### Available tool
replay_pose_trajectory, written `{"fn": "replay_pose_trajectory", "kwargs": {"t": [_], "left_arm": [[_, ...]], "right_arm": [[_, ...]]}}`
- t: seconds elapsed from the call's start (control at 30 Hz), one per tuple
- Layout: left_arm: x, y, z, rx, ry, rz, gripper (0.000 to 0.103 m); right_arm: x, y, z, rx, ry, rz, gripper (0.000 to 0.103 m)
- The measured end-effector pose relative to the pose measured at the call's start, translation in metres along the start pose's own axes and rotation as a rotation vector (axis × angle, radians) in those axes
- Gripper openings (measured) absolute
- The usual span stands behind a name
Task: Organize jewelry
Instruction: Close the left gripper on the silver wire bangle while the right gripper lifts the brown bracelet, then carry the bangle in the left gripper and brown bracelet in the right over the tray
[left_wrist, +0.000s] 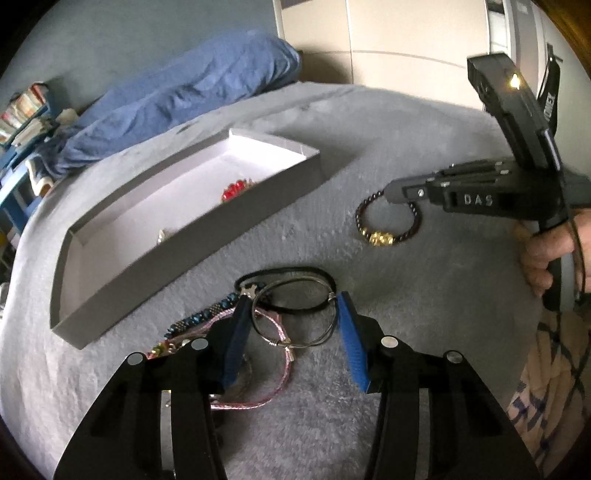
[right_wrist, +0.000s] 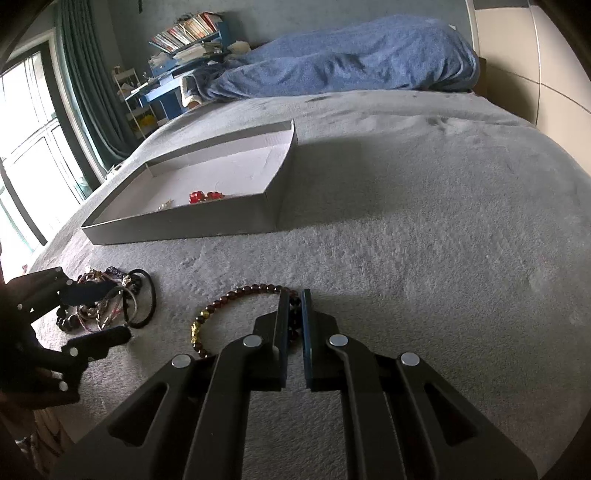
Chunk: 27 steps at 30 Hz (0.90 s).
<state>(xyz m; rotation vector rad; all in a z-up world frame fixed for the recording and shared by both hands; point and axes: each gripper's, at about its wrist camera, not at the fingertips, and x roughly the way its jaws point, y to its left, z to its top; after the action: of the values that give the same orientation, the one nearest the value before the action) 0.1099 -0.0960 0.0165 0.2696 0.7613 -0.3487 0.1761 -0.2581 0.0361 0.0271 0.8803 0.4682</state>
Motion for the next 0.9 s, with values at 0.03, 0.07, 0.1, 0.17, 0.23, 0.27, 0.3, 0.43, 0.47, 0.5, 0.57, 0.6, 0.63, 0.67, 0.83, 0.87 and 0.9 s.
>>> {"fn": "replay_pose_trajectory", "kwargs": {"t": [0.03,0.07,0.1,0.17,0.23,0.27,0.3,0.43,0.47,0.5,0.57,0.6,0.63,0.67,0.83,0.87,0.9], "left_arm": [[-0.003,0.002,0.000,-0.010,-0.012,-0.006,0.049],[-0.005,0.003,0.002,-0.018,-0.020,-0.008,0.049],[-0.007,0.005,0.004,-0.027,-0.029,-0.008,0.049],[-0.010,0.009,0.007,-0.039,-0.041,-0.006,0.049],[-0.015,0.014,0.010,-0.053,-0.054,-0.002,0.049],[-0.017,0.018,0.012,-0.062,-0.061,0.002,0.049],[-0.019,0.022,0.014,-0.071,-0.068,0.005,0.049],[-0.024,0.039,0.024,-0.108,-0.088,0.027,0.049],[-0.025,0.042,0.025,-0.114,-0.091,0.032,0.049],[-0.026,0.047,0.028,-0.123,-0.095,0.038,0.049],[-0.027,0.055,0.032,-0.137,-0.101,0.047,0.049],[-0.028,0.059,0.034,-0.143,-0.104,0.051,0.049],[-0.028,0.063,0.036,-0.152,-0.108,0.054,0.049],[-0.029,0.066,0.038,-0.160,-0.111,0.056,0.049],[-0.029,0.079,0.046,-0.182,-0.126,0.062,0.049],[-0.029,0.081,0.047,-0.187,-0.127,0.063,0.049],[-0.028,0.083,0.049,-0.192,-0.129,0.064,0.049]], "right_arm": [[-0.001,0.001,0.000,-0.004,-0.006,0.004,0.006],[-0.003,0.002,0.000,-0.008,-0.013,0.008,0.006],[-0.004,0.004,0.001,-0.012,-0.019,0.010,0.006],[-0.007,0.008,0.003,-0.018,-0.029,0.018,0.006],[-0.011,0.011,0.006,-0.015,-0.043,0.031,0.006],[-0.013,0.013,0.007,-0.015,-0.051,0.037,0.006],[-0.016,0.017,0.011,-0.015,-0.064,0.047,0.006],[-0.031,0.035,0.028,-0.038,-0.115,0.082,0.006],[-0.033,0.038,0.031,-0.044,-0.124,0.087,0.006],[-0.037,0.043,0.037,-0.053,-0.138,0.094,0.006],[-0.044,0.051,0.046,-0.064,-0.163,0.106,0.006],[-0.046,0.053,0.050,-0.066,-0.171,0.111,0.006],[-0.049,0.055,0.054,-0.068,-0.180,0.117,0.006],[-0.051,0.057,0.057,-0.071,-0.187,0.119,0.006],[-0.057,0.067,0.075,-0.094,-0.210,0.134,0.006],[-0.057,0.068,0.077,-0.096,-0.214,0.135,0.006],[-0.059,0.070,0.082,-0.098,-0.220,0.137,0.006]]}}
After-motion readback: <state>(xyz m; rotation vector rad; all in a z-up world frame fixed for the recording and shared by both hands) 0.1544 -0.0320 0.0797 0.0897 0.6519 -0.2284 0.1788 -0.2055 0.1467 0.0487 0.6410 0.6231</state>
